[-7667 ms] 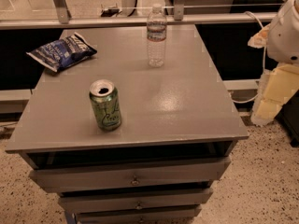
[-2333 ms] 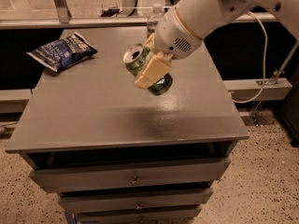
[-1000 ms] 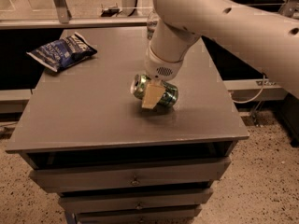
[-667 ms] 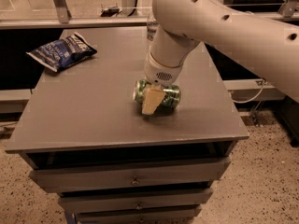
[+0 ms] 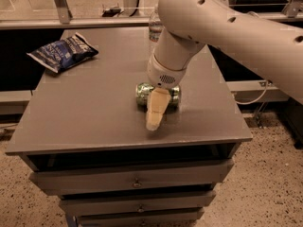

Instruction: Knock green can over

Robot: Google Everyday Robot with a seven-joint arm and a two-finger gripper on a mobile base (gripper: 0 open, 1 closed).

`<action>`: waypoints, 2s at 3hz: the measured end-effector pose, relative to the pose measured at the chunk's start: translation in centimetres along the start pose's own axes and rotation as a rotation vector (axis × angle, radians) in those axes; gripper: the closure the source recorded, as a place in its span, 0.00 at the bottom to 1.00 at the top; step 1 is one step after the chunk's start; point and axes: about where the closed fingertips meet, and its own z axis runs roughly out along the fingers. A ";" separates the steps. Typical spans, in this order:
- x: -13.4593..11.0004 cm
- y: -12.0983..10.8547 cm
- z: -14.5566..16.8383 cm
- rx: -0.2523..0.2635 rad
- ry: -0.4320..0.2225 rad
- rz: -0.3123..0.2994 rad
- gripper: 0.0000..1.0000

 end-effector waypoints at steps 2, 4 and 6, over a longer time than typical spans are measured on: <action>0.2 0.3 -0.3 -0.013 -0.029 0.015 0.00; 1.0 0.1 -5.2 0.076 -0.235 0.100 0.00; 3.3 -0.2 -9.0 0.178 -0.555 0.208 0.00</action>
Offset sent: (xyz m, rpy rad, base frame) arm -0.0057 -0.0077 0.0036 0.0475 0.0233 -0.0176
